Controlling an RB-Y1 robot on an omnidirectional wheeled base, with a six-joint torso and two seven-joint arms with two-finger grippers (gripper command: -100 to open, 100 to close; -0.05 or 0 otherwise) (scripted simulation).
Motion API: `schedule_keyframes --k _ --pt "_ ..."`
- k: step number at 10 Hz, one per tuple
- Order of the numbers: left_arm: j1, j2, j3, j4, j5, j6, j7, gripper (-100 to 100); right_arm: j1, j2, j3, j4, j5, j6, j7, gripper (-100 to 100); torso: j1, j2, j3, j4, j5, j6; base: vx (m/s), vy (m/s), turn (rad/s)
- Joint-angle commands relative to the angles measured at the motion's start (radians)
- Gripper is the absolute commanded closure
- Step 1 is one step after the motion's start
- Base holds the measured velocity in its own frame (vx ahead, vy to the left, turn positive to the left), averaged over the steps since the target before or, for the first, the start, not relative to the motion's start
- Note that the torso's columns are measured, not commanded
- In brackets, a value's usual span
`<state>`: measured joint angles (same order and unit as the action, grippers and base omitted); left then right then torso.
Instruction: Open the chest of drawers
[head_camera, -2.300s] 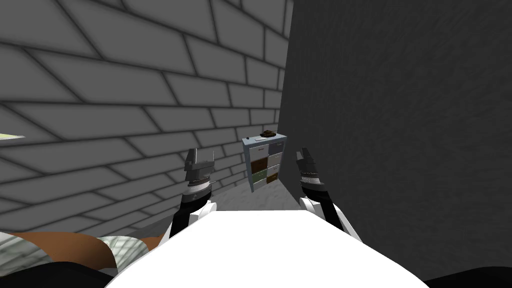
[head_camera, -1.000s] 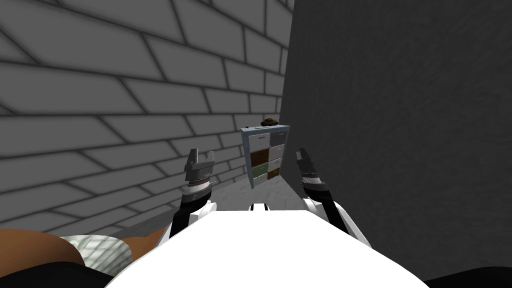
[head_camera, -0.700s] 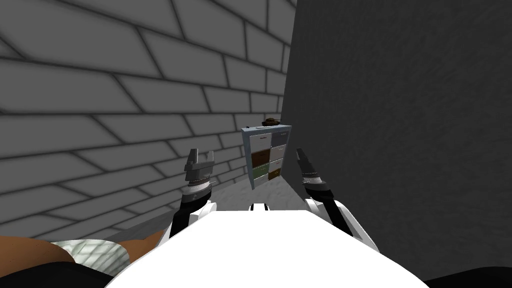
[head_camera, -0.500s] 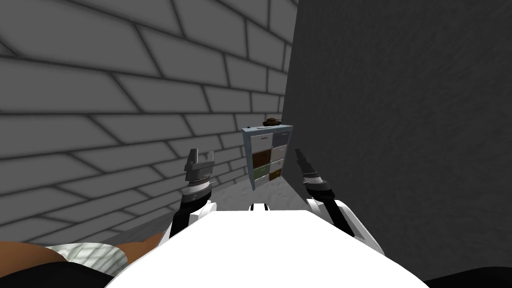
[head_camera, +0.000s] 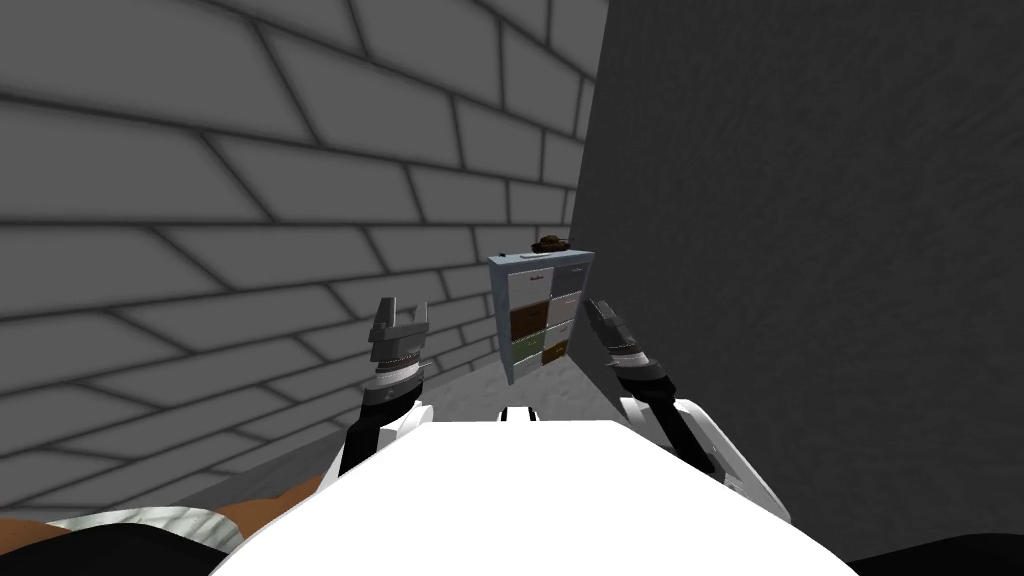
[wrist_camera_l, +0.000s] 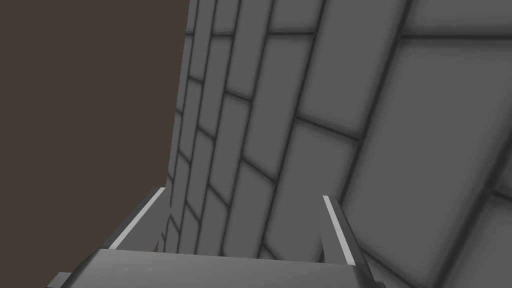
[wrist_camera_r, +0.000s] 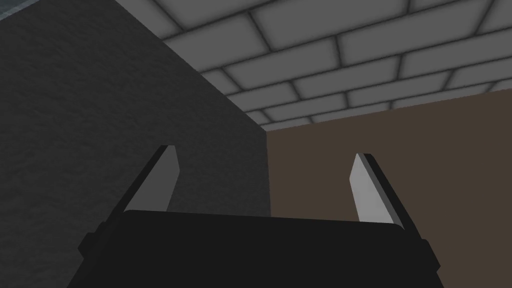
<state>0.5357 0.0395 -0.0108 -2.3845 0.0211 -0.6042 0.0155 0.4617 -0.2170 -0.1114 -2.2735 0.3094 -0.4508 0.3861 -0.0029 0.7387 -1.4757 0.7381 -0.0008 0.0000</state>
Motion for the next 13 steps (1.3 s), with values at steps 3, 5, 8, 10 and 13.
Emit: schedule_keyframes --k 3,5,8,10,13 --pt "0.000 0.000 0.000 0.000 0.000 0.000 0.000 0 -0.001 -0.026 -0.033 -0.007 0.094 0.006 0.110 -100 0.004 -0.002 -0.001 0.000 0.001 0.000 0.069 0.063 -0.003" --pt "0.000 0.000 0.000 0.000 0.000 0.000 0.000 0 -0.002 -0.045 -0.055 -0.010 0.156 0.010 0.173 -100 0.002 0.000 0.000 0.000 0.001 0.000 0.062 0.064 -0.001" --pt "0.000 0.000 0.000 0.000 0.000 0.000 0.000 0 -0.003 -0.067 -0.077 -0.010 0.220 0.015 0.244 -100 0.002 0.000 0.000 0.000 0.001 0.000 0.055 0.067 -0.002" --pt "0.000 0.000 0.000 0.000 0.000 0.000 0.000 0 -0.005 -0.079 -0.089 -0.009 0.252 0.018 0.289 -100 0.002 -0.001 0.000 0.000 0.001 0.000 0.054 0.054 -0.002" --pt "0.000 0.000 0.000 0.000 0.000 0.000 0.000 0 -0.007 -0.105 -0.112 -0.003 0.318 0.025 0.362 -100 0.003 -0.001 0.000 0.000 0.001 0.000 0.070 0.059 -0.002"
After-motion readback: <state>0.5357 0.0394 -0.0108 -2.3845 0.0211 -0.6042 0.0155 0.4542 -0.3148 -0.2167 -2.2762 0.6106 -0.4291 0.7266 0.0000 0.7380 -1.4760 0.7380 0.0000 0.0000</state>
